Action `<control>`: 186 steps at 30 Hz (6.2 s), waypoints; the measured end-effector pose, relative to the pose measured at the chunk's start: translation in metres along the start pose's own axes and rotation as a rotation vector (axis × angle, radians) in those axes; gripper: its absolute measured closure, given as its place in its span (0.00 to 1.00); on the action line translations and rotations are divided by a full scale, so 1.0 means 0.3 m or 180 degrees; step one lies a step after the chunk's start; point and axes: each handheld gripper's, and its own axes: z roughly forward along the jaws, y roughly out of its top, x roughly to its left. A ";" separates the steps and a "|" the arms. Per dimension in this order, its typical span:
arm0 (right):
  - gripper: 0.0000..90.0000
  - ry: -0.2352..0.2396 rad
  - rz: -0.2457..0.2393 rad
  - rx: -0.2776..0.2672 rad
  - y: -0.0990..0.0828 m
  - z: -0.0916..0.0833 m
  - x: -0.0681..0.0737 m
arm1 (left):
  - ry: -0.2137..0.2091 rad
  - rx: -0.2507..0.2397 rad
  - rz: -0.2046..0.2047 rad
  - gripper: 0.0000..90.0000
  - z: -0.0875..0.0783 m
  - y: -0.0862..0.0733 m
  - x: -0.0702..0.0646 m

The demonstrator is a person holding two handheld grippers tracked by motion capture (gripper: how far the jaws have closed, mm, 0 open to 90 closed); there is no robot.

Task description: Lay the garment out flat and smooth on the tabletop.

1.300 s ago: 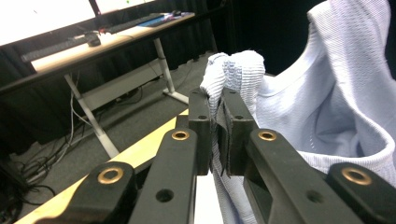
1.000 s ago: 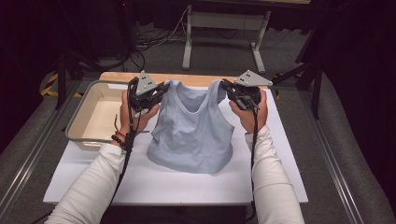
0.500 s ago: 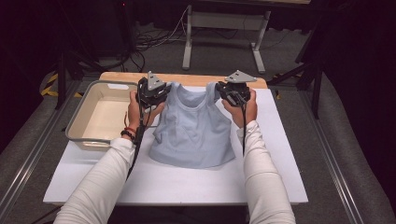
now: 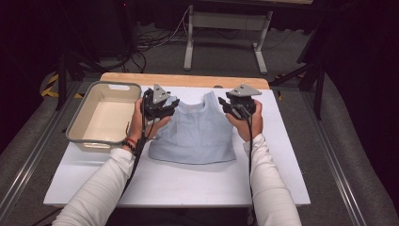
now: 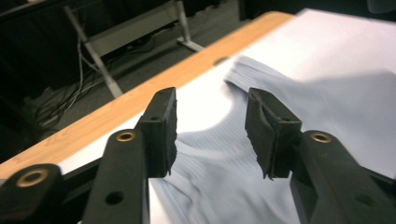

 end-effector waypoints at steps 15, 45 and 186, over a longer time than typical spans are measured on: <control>0.64 0.0300 0.0030 0.0229 -0.310 -0.176 0.143 | -0.0646 0.0213 0.0383 0.41 -0.169 -0.265 -0.139; 0.93 0.0823 0.0520 0.0825 -0.459 -0.205 0.144 | -0.0924 0.0838 0.0311 0.87 -0.205 -0.402 -0.105; 0.45 0.0316 0.0631 0.0561 -0.428 -0.204 0.014 | -0.0872 0.0746 -0.0075 0.60 -0.003 -0.319 -0.086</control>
